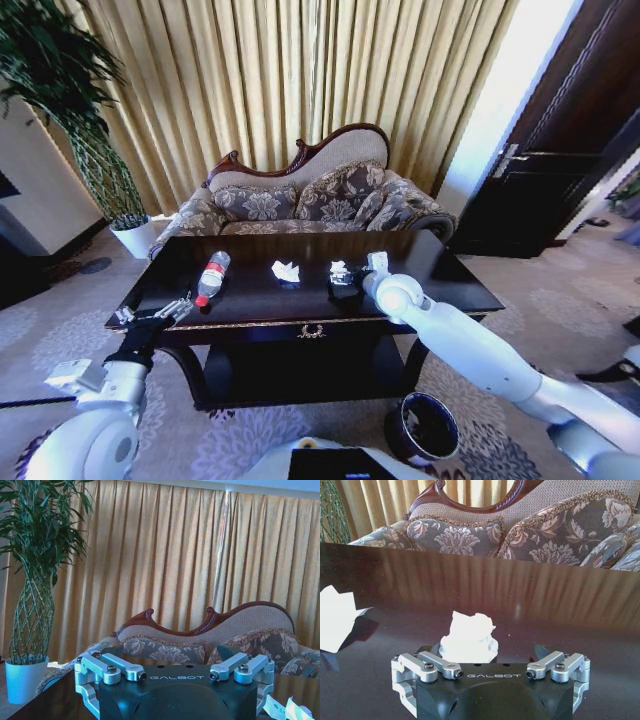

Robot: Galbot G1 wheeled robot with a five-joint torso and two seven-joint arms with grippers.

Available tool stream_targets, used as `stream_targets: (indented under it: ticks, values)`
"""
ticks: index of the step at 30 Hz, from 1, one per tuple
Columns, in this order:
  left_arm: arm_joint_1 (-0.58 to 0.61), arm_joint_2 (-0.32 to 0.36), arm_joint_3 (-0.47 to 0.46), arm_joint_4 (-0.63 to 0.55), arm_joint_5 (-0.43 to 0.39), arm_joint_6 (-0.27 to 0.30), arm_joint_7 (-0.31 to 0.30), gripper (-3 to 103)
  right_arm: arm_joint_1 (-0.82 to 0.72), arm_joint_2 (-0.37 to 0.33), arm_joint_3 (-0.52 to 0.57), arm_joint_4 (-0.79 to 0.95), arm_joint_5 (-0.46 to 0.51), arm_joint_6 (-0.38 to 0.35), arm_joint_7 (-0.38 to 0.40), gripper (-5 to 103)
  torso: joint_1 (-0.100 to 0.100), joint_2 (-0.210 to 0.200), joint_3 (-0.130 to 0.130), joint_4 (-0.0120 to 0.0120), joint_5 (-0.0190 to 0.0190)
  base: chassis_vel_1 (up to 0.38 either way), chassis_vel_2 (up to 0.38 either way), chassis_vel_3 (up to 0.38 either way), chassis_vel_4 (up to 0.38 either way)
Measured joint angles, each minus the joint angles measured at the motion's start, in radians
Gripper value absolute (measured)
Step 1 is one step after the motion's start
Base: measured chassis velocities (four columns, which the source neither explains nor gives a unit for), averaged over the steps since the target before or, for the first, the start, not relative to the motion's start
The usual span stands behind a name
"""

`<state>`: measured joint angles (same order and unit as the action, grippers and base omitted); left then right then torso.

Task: Move to the front of the table and place the trash on the table into the trash bin.

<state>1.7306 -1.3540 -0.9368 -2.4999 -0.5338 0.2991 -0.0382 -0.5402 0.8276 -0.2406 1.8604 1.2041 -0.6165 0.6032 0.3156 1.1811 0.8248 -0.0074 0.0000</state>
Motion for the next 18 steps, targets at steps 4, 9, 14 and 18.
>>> stream_targets:
  ticks: [4, 9, 14, 18]
  values:
    - [0.0, -0.002, 0.0, 0.0, 0.0, -0.001, 0.001, 100, -0.004, -0.002, 0.0, -0.003, -0.01, 0.002, -0.009, 94, 0.0, 0.0, 0.0, 0.0, 0.0, 0.0, 0.0, 0.0, 0.0]
    - [-0.002, -0.002, 0.0, 0.0, 0.0, -0.001, 0.002, 100, -0.008, -0.006, 0.001, -0.003, -0.014, 0.011, -0.01, 79, 0.0, 0.0, 0.0, 0.0, 0.0, 0.0, 0.0, 0.0, 0.0]
    - [-0.002, -0.002, 0.0, 0.0, 0.0, -0.002, 0.004, 100, -0.013, -0.008, 0.001, -0.003, -0.018, 0.023, -0.011, 62, 0.0, 0.0, 0.0, 0.0, 0.0001, 0.0, 0.0, 0.0, 0.0]
    - [-0.002, -0.003, -0.001, 0.0, 0.0, -0.004, 0.01, 100, -0.017, -0.01, 0.001, -0.001, -0.022, 0.027, -0.012, 40, 0.0, 0.0, 0.0, 0.0, 0.0, 0.0, 0.0, 0.0, 0.0]
